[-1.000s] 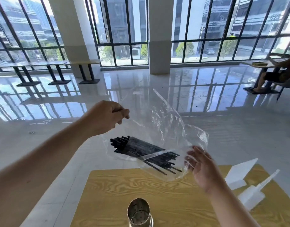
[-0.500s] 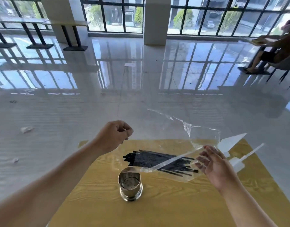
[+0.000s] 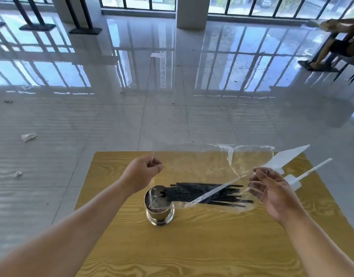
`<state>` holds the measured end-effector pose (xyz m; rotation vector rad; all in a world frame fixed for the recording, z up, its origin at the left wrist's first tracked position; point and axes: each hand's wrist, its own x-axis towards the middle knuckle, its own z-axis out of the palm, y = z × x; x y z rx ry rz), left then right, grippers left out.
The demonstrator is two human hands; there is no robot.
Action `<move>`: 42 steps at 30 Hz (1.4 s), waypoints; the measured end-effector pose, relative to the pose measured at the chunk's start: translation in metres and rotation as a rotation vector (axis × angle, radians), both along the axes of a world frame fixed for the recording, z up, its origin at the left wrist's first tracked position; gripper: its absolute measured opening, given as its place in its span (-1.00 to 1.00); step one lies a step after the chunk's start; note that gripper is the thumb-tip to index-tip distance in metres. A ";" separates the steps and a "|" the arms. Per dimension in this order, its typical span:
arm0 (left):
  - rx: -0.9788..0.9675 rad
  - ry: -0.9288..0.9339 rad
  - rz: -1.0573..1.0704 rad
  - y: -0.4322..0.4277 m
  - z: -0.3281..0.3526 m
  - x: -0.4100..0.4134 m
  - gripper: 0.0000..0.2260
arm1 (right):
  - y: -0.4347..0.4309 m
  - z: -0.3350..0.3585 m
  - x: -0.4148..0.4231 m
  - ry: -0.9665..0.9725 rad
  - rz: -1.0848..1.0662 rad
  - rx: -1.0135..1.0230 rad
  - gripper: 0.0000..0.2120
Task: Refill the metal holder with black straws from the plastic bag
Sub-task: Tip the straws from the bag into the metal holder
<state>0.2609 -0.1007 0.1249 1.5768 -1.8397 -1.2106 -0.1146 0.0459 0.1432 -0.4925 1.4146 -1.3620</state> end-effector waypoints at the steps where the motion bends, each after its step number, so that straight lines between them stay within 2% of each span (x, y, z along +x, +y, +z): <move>1: 0.015 0.007 0.014 0.000 -0.005 0.000 -0.91 | -0.002 0.000 0.000 0.007 0.004 0.000 -0.91; 5: 0.092 0.072 0.100 0.001 -0.022 -0.002 -0.94 | -0.014 0.005 0.007 0.079 0.016 -0.011 -0.91; 10: 0.179 0.123 0.171 0.003 -0.039 0.001 -0.94 | -0.035 0.018 0.023 0.273 0.073 -0.041 -0.91; 25: 0.394 0.272 0.354 0.023 -0.069 0.025 -0.92 | -0.098 0.080 0.084 0.860 0.422 -0.248 -0.88; 30: 0.444 0.315 0.408 0.035 -0.075 0.030 -0.94 | -0.114 0.094 0.113 0.979 0.497 -0.308 -0.92; 42: 0.429 0.321 0.360 0.054 -0.077 0.043 -0.89 | -0.114 0.126 0.154 1.045 0.579 -0.327 -0.85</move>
